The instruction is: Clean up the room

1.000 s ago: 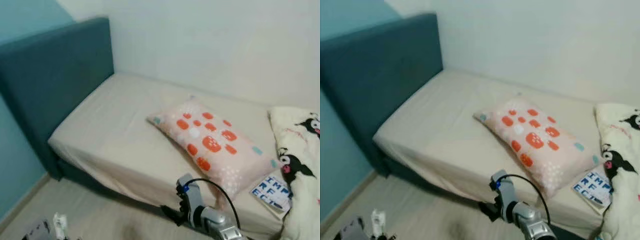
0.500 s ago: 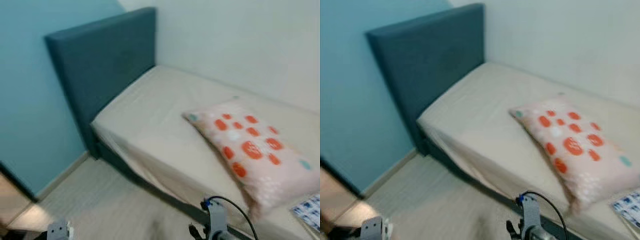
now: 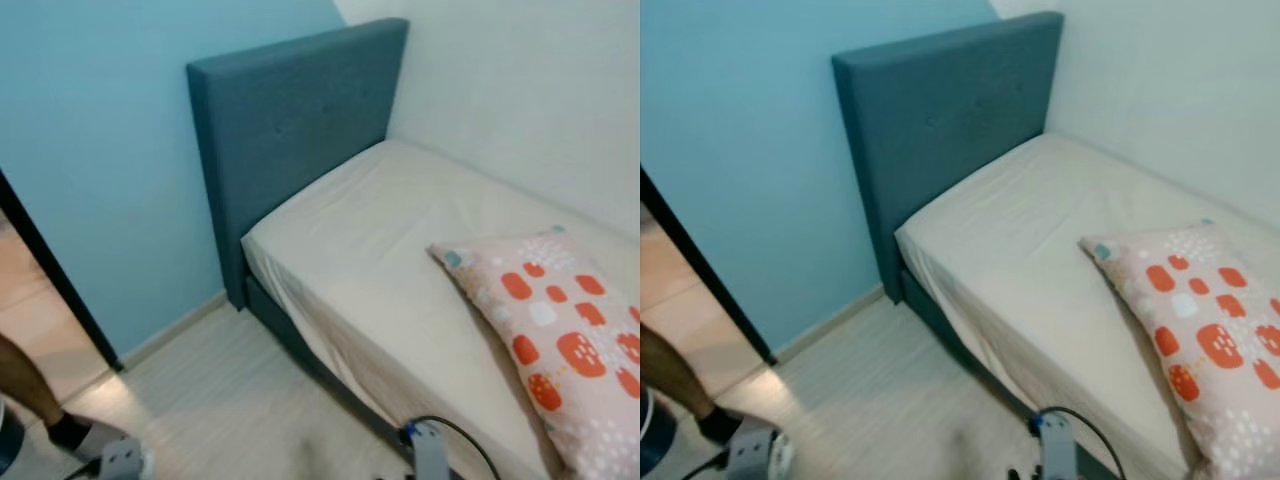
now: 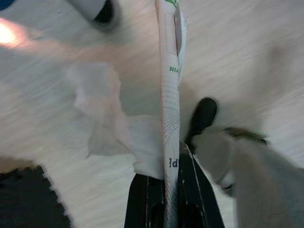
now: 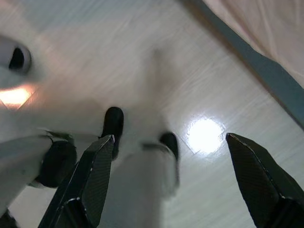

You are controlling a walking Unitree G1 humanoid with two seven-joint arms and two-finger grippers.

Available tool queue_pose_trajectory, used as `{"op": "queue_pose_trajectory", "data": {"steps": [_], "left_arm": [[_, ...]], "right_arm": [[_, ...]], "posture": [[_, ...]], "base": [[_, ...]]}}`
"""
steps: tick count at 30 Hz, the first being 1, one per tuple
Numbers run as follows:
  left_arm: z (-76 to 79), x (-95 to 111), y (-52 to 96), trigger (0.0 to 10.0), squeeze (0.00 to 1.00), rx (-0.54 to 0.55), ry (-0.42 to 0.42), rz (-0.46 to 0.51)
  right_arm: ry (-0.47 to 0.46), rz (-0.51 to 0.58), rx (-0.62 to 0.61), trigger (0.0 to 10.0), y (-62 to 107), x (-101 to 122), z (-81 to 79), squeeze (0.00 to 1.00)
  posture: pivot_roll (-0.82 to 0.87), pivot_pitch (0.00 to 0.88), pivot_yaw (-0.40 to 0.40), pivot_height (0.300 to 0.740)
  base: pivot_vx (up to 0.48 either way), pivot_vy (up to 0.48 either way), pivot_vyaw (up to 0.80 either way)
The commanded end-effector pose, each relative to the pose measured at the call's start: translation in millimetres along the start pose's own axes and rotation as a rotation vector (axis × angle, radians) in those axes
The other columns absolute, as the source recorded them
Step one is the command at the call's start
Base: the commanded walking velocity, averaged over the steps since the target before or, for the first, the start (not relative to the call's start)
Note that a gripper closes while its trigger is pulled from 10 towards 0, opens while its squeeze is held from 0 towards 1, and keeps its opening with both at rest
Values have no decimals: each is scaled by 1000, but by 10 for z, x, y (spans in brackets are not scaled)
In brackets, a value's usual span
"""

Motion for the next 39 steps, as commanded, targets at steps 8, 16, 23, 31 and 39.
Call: {"op": "queue_pose_trajectory", "data": {"steps": [8, 16, 23, 31, 39], "left_arm": [[-24, -132, 20, 10000, 0, 15, -6, -39], [-10, -175, 27, 10000, 0, 6, 12, -52], [-12, -210, 33, 10000, 0, 3, 23, -66], [-13, -217, 34, 10000, 0, 4, 35, -71], [13, -210, 32, 10000, 0, -9, 51, -69]], "right_arm": [[-14, -52, -14, 10000, 40, -171, 60, 0], [-18, -23, -14, 10000, 22, -77, 56, 0], [-14, -16, -11, 10000, 18, -59, 52, 0], [-2, -14, -4, 10000, 17, -50, 49, 0], [6, -1, 7, 10000, 8, -7, 34, 0]], "posture": [[-100, 81, -65, 728], [-110, 86, -61, 728], [-109, 88, -65, 728], [-108, 87, -66, 728], [-108, 83, -67, 728]], "base": [[0, 0, 656], [0, 0, 658], [0, 0, 658], [0, 0, 659], [0, 0, 659]]}}
Point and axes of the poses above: a point about 5 cm out from each wrist's last joint towards the gripper, its own y axis pointing back from the gripper into the wrist, its own x axis along the axis of the wrist's last joint, z = x × y, the point moved 1 cm from there along -y, pointing out of the wrist towards the gripper, and after that the axes turned 8 degrees about y, right-handed, at the moved point
